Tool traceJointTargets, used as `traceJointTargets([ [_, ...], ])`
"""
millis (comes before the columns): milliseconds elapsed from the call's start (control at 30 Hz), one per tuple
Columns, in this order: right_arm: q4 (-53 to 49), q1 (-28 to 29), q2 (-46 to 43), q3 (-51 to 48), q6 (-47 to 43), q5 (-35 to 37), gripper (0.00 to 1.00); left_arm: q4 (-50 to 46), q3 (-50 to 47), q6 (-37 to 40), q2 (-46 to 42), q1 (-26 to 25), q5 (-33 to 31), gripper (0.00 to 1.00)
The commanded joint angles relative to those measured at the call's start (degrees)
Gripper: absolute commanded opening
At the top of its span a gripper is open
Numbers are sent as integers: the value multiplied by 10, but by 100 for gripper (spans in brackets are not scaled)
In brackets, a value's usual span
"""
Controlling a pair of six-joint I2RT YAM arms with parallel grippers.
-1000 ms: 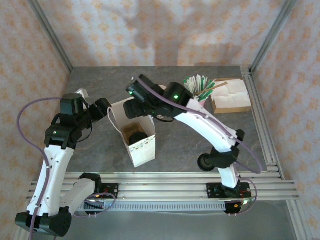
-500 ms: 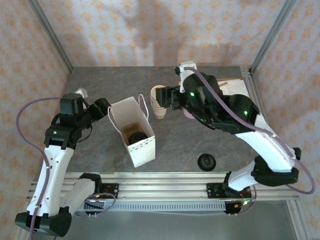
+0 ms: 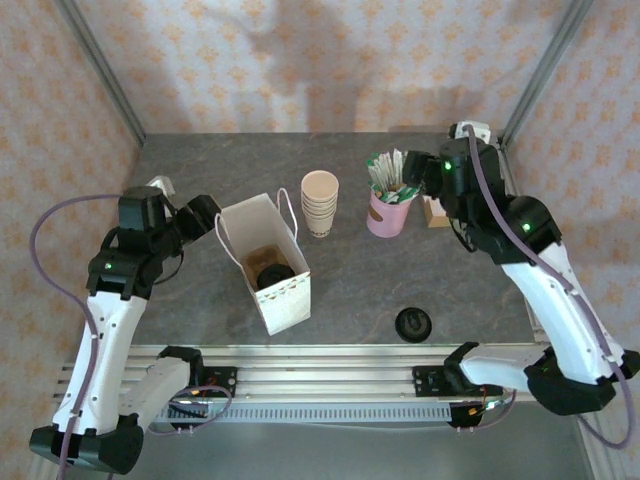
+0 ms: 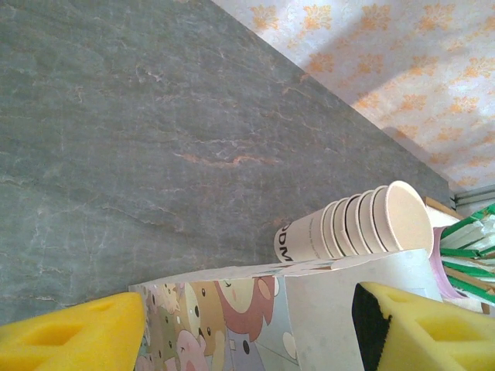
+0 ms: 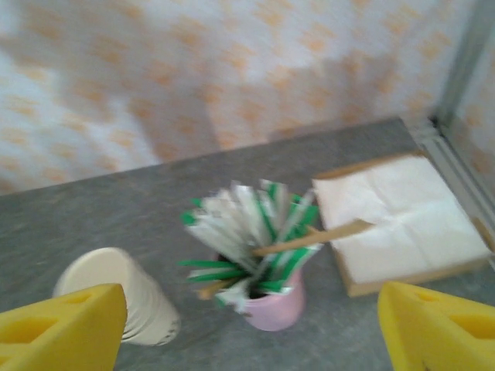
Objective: Pack the takeout coffee
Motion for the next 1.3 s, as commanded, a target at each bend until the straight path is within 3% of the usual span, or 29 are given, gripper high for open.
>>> traceJointTargets([
  [0, -23, -62, 1, -28, 18, -48, 86, -14, 19, 4, -8, -5, -18, 73],
  [100, -1, -127, 1, -53, 20, -99, 93, -16, 18, 4, -11, -5, -18, 73],
  [267, 71, -216, 3, -108, 60, -230, 94, -17, 15, 2, -15, -5, -16, 73],
  [400, 127, -248, 16, -139, 87, -279, 89, -18, 14, 2, -17, -5, -15, 73],
  [600, 185, -253, 49, -143, 90, -301, 81, -19, 12, 1, -22, -5, -15, 73],
  [867, 199, -254, 92, -141, 90, -297, 60, -20, 15, 1, -26, -4, -13, 73],
  [967, 205, -254, 92, -144, 82, -283, 45, -20, 14, 1, -26, -5, -12, 73],
  [1100, 191, -254, 89, -131, 68, -295, 16, -17, 12, 0, -27, -5, -12, 73],
  [1267, 159, -254, 62, -103, 42, -280, 3, -16, 14, 0, -28, -5, -11, 73],
])
